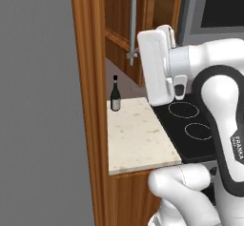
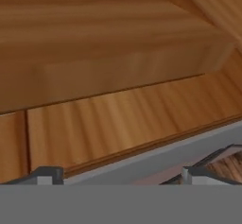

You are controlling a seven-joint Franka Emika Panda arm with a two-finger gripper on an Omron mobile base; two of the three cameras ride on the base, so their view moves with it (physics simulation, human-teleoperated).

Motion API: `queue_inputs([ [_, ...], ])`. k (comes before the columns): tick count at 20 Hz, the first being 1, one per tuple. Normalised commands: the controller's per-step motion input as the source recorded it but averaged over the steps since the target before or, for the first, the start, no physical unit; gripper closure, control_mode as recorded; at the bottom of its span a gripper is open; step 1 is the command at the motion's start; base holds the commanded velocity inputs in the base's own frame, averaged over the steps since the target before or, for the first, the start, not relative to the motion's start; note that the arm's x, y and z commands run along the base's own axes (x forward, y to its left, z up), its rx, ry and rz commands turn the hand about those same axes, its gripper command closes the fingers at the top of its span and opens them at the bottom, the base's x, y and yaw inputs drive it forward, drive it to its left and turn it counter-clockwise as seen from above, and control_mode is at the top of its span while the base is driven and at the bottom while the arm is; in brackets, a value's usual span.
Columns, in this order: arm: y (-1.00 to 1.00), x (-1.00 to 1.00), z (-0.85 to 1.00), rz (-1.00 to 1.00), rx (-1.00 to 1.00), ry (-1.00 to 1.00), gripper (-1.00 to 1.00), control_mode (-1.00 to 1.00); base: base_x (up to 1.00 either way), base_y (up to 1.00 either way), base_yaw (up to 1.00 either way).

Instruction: Close all open cabinet doors.

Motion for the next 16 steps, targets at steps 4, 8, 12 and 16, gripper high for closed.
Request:
queue_inputs([
  [4, 0.19, 0.64, 0.00, -0.06, 0.00, 0.00, -1.00, -1.00, 0.00, 0.00, 0.00],
  [8, 0.01, 0.62, 0.00, -0.03, 0.00, 0.00, -1.00, -1.00, 0.00, 0.00, 0.00],
  [12, 0.01, 0.61, 0.00, -0.04, 0.00, 0.05, -1.00, -1.00, 0.00, 0.00, 0.00],
  [16, -0.32, 0.52, 0.00, -0.16, -0.02, 0.10, -1.00, -1.00, 0.00, 0.00, 0.00],
])
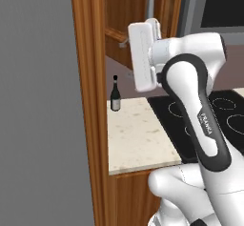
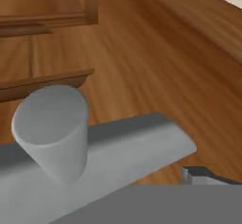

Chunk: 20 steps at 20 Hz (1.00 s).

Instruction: Close all open cabinet doors.

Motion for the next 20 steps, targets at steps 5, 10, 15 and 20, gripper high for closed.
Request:
queue_inputs([
  [5, -0.51, 0.39, 0.00, -0.20, 0.00, 0.05, -1.00, -1.00, 0.00, 0.00, 0.00],
  [10, -0.49, 0.37, 0.00, -0.23, 0.00, 0.02, -1.00, -1.00, 0.00, 0.00, 0.00],
  [15, -0.39, 0.54, 0.00, -0.18, 0.00, 0.03, -1.00, -1.00, 0.00, 0.00, 0.00],
  [20, -0.39, 0.48, 0.00, -0.23, 0.00, 0.00, -1.00, -1.00, 0.00, 0.00, 0.00],
])
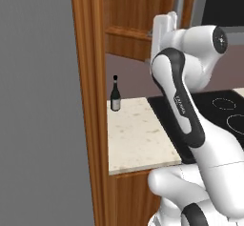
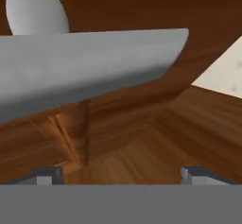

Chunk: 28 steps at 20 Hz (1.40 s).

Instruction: Close all open cabinet doors.

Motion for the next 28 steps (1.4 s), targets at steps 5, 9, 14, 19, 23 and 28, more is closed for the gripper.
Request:
queue_inputs([
  [5, -0.39, 0.49, -0.01, -0.23, 0.00, 0.00, -1.00, -1.00, 0.00, 0.00, 0.00],
  [9, -0.34, 0.55, -0.05, -0.21, 0.00, 0.00, -1.00, -1.00, 0.00, 0.00, 0.00],
  [14, -0.28, 0.59, -0.02, -0.20, 0.00, 0.00, -1.00, -1.00, 0.00, 0.00, 0.00],
  [19, -0.32, 0.57, -0.04, -0.20, 0.00, 0.00, -1.00, -1.00, 0.00, 0.00, 0.00],
  [23, -0.36, 0.64, -0.12, -0.12, 0.00, 0.00, -1.00, -1.00, 0.00, 0.00, 0.00],
  [28, -0.33, 0.68, -0.17, -0.04, 0.00, 0.00, -1.00, -1.00, 0.00, 0.00, 0.00],
])
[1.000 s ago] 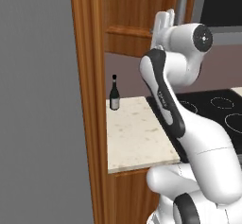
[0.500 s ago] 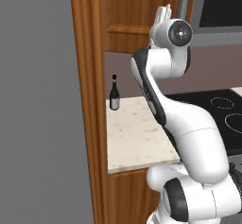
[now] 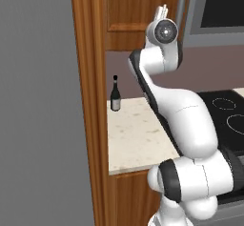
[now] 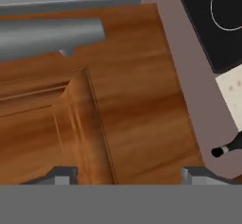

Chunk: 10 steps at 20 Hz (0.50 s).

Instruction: Close all open cabinet doors.

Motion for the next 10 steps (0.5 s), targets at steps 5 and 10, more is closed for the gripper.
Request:
queue_inputs([
  [5, -0.27, 0.44, -0.11, 0.00, 0.02, 0.00, -1.00, -1.00, 0.00, 0.00, 0.00],
  [10, -0.19, 0.45, -0.14, 0.04, 0.01, 0.00, -1.00, -1.00, 0.00, 0.00, 0.00],
])
